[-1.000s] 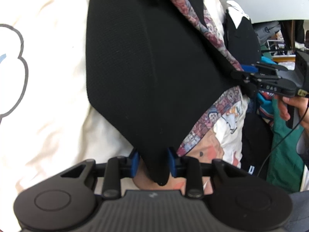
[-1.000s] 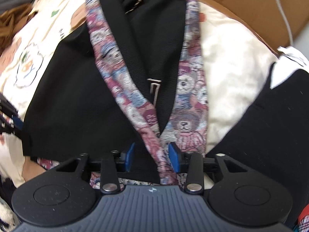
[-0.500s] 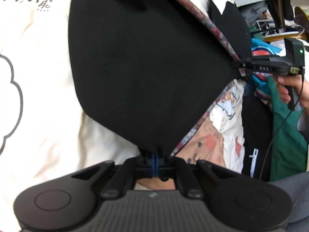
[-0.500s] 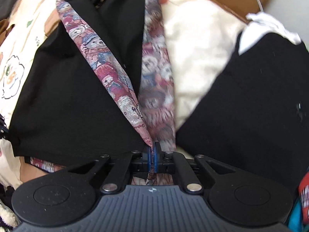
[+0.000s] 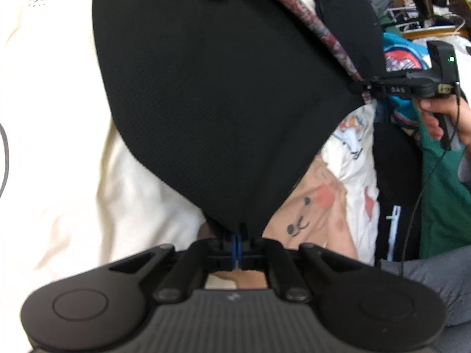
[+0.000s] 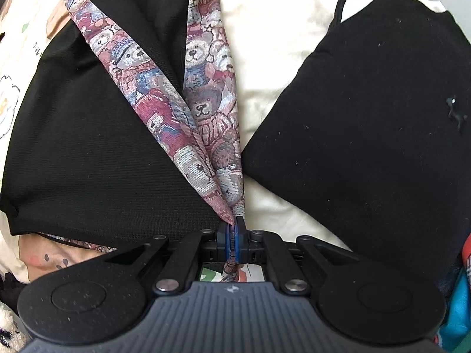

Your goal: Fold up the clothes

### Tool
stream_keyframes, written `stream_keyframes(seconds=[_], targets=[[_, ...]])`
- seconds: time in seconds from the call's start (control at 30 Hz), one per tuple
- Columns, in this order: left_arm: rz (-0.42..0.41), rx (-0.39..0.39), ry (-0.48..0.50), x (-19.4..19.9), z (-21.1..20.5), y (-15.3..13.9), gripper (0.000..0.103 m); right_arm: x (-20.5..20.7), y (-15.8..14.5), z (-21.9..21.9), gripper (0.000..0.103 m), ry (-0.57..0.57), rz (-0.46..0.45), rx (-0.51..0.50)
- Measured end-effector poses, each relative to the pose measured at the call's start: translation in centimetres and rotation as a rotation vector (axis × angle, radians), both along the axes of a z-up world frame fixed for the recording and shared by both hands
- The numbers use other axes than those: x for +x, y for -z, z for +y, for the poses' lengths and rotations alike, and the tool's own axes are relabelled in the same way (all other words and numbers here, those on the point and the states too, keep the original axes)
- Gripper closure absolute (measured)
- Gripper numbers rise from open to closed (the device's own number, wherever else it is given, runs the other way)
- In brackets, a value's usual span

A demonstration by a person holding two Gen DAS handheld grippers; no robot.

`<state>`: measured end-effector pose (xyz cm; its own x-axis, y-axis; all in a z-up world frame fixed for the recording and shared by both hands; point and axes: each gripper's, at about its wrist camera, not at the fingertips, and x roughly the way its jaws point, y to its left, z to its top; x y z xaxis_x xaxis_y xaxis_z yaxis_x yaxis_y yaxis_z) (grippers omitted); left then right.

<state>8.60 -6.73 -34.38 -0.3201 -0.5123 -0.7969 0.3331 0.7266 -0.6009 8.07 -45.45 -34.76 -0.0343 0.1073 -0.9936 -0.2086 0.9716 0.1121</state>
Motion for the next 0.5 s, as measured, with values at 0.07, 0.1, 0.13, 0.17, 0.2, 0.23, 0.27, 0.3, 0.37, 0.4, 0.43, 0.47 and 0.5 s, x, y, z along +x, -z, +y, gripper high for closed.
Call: stream_keyframes(seconds=[0.07,0.1,0.13,0.17,0.2,0.23,0.27,0.3,0.37,0.4,0.43,0.47,0.5], targets=[[0.004,0.008,0.004,0.2,0.2,-0.3,0.102,-0.2,0.3,-0.1,0.1,0.0,0.019,0.011],[0.006,0.008,0.004,0.4,0.3,-0.4,0.102,-0.3,0.3,-0.3,0.1,0.002,0.027,0.019],[0.007,0.007,0.006,0.6,0.4,-0.5,0.102,-0.3,0.3,-0.4,0.1,0.004,0.028,0.025],[0.01,0.006,0.005,0.7,0.6,-0.5,0.102,-0.4,0.2,-0.5,0.1,0.008,0.024,0.028],[0.014,0.007,0.002,0.8,0.8,-0.5,0.102,-0.4,0.1,-0.7,0.1,0.011,0.021,0.031],[0.019,0.009,-0.005,0.8,1.0,-0.5,0.102,-0.5,0.1,-0.7,0.1,0.009,0.025,0.033],[0.023,0.013,-0.015,0.7,1.1,-0.6,0.102,-0.5,0.2,-0.8,0.1,0.006,0.031,0.033],[0.023,0.015,-0.004,0.4,0.8,-0.6,0.102,-0.6,0.2,-0.8,0.1,-0.002,0.044,0.029],[0.035,0.024,0.019,0.2,0.2,-0.7,0.102,-0.7,0.2,-0.7,0.1,-0.025,0.076,0.021],[0.04,0.028,0.021,0.3,0.1,-0.7,0.102,-0.7,0.2,-0.7,0.1,-0.029,0.087,0.02],[0.037,0.036,0.028,0.4,0.0,-0.7,0.102,-0.7,0.3,-0.8,0.1,-0.034,0.097,0.018],[0.03,0.041,0.03,0.6,0.0,-0.7,0.102,-0.6,0.3,-0.8,0.1,-0.038,0.105,0.016],[0.024,0.046,0.03,0.7,0.0,-0.6,0.102,-0.6,0.4,-0.8,0.1,-0.039,0.099,0.01]])
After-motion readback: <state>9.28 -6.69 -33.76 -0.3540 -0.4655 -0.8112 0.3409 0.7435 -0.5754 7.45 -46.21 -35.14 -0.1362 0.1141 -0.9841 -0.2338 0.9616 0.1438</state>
